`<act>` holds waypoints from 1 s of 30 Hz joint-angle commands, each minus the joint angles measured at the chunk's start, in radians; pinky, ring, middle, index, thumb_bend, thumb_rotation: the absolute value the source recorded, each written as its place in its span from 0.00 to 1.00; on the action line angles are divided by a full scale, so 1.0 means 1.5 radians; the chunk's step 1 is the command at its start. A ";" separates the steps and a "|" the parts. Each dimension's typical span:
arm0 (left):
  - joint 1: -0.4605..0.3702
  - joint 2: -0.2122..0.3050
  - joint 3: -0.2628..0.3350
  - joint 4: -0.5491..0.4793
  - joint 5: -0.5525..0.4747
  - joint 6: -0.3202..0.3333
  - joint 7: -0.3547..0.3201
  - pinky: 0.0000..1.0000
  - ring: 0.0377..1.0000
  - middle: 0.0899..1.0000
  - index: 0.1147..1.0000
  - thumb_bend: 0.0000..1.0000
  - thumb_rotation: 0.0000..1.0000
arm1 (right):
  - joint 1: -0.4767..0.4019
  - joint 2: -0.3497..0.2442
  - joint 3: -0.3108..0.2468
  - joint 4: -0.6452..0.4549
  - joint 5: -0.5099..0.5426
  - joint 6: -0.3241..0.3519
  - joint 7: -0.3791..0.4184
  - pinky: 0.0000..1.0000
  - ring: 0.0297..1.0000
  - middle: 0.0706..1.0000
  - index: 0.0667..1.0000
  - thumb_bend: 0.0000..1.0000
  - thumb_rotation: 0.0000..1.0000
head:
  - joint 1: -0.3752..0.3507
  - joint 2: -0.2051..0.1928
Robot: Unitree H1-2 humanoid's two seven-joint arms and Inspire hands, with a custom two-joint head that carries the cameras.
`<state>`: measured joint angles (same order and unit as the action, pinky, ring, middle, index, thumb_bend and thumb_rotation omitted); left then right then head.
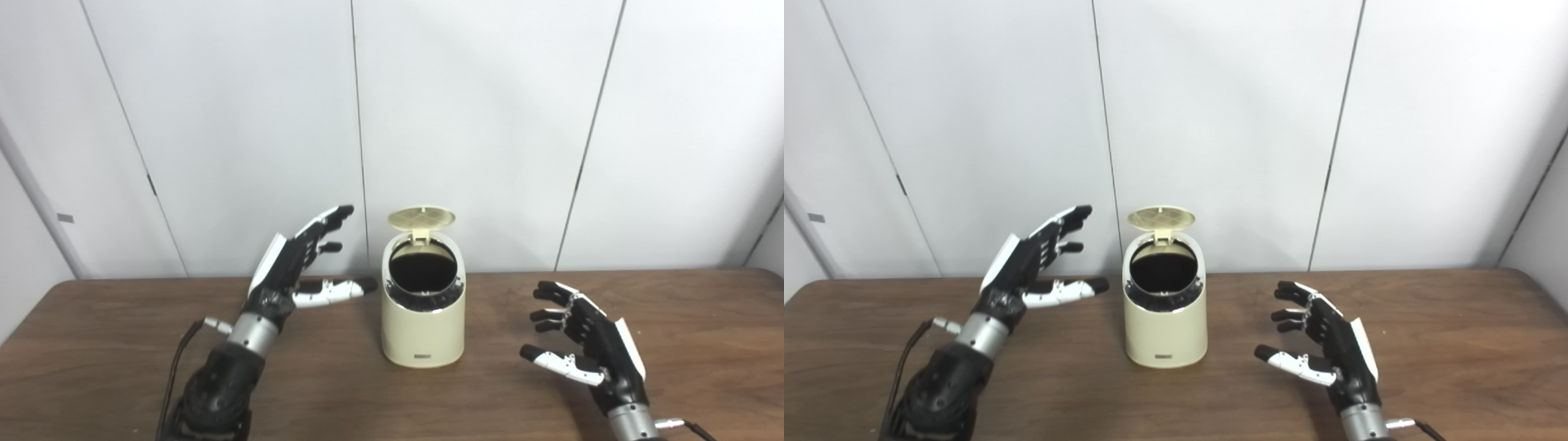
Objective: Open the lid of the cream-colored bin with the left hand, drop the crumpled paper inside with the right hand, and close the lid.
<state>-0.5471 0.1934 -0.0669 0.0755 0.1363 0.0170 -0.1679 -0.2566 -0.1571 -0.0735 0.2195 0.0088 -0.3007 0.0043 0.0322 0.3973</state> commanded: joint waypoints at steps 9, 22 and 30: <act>-0.080 0.005 -0.024 0.024 0.021 -0.010 -0.009 0.84 0.97 1.00 0.98 0.97 0.30 | -0.021 0.006 -0.003 -0.027 -0.015 -0.015 -0.009 0.54 0.58 0.72 0.70 0.77 0.20 | -0.005 -0.003; -0.141 0.001 -0.055 0.076 0.054 -0.028 -0.010 0.88 1.00 1.00 0.98 0.99 0.33 | -0.021 0.023 -0.001 -0.047 -0.016 0.009 -0.014 0.53 0.55 0.71 0.70 0.77 0.18 | -0.023 -0.006; -0.154 -0.001 -0.071 0.086 0.081 -0.032 -0.015 0.87 0.98 0.97 0.94 1.00 0.37 | -0.021 0.025 -0.001 -0.046 -0.018 0.000 -0.015 0.51 0.56 0.71 0.70 0.76 0.17 | -0.026 -0.005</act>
<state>-0.7134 0.1832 -0.1732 0.2179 0.2495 0.0106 -0.1995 -0.2570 -0.1161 -0.0708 0.1779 -0.0210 -0.2775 -0.0130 -0.0077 0.3912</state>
